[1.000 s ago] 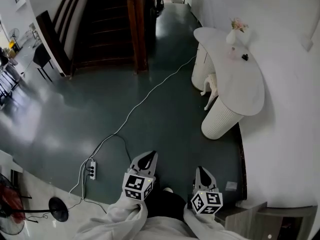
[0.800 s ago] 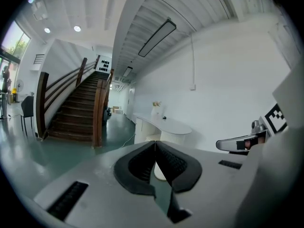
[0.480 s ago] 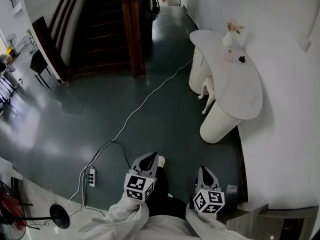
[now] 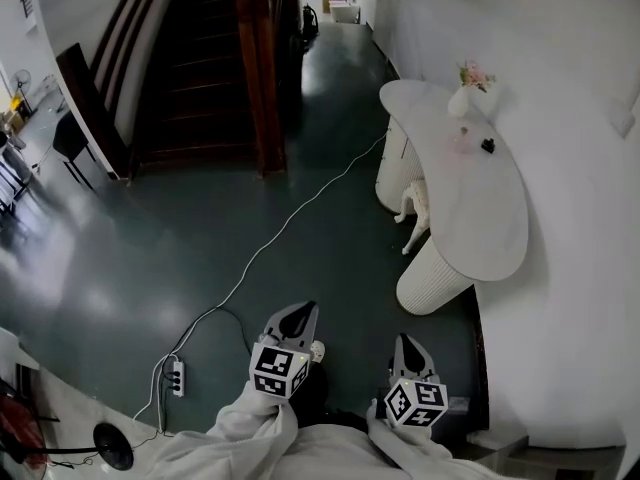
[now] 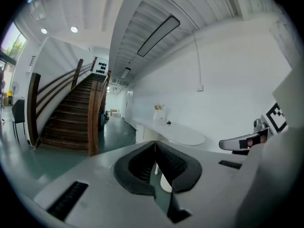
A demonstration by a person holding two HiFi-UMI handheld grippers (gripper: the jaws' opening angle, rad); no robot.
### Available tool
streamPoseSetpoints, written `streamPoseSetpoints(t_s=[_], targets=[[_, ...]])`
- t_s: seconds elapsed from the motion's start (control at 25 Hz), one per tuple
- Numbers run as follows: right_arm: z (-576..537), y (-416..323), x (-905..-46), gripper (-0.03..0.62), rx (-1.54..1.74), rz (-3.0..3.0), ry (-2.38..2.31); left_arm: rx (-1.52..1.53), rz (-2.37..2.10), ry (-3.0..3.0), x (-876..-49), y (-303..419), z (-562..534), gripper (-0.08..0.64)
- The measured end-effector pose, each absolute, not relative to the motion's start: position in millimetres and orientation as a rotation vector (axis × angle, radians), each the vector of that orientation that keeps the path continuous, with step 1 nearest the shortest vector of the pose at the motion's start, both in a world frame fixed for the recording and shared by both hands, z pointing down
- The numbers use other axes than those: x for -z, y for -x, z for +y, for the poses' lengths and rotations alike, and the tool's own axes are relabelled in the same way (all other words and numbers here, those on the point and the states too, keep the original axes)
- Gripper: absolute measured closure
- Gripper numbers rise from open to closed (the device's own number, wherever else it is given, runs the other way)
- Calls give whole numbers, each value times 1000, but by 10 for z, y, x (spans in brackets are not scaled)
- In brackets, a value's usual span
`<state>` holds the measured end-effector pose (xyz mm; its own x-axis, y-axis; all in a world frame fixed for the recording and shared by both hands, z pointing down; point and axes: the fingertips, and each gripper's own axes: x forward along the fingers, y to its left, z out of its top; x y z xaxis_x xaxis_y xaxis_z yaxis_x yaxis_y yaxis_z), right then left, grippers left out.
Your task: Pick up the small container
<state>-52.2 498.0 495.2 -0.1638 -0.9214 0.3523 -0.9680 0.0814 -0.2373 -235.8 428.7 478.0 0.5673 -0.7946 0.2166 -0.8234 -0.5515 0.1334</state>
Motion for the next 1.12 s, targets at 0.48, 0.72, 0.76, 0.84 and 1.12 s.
streamPoseSetpoints(t_s=[0.48, 0.72, 0.76, 0.84, 1.12], targets=[[3878, 585, -4912, 541, -667, -2205, -1945, -223, -1344, -2587, -4723, 2417, 3179, 545], [3470, 631, -4991, 541, -695, -2177, -1962, -248, -1308, -2577, -4823, 2467, 2758, 545], [3399, 644, -5003, 541, -697, -2174, -1966, -249, -1307, -2574, -4836, 2489, 2683, 545], [3259, 668, -5020, 542, -701, -2170, -1974, -253, -1304, -2576, -4852, 2526, 2540, 545], [2811, 775, -5096, 541, -714, -2157, -2006, -266, -1296, -2591, -4902, 2672, 2123, 545]])
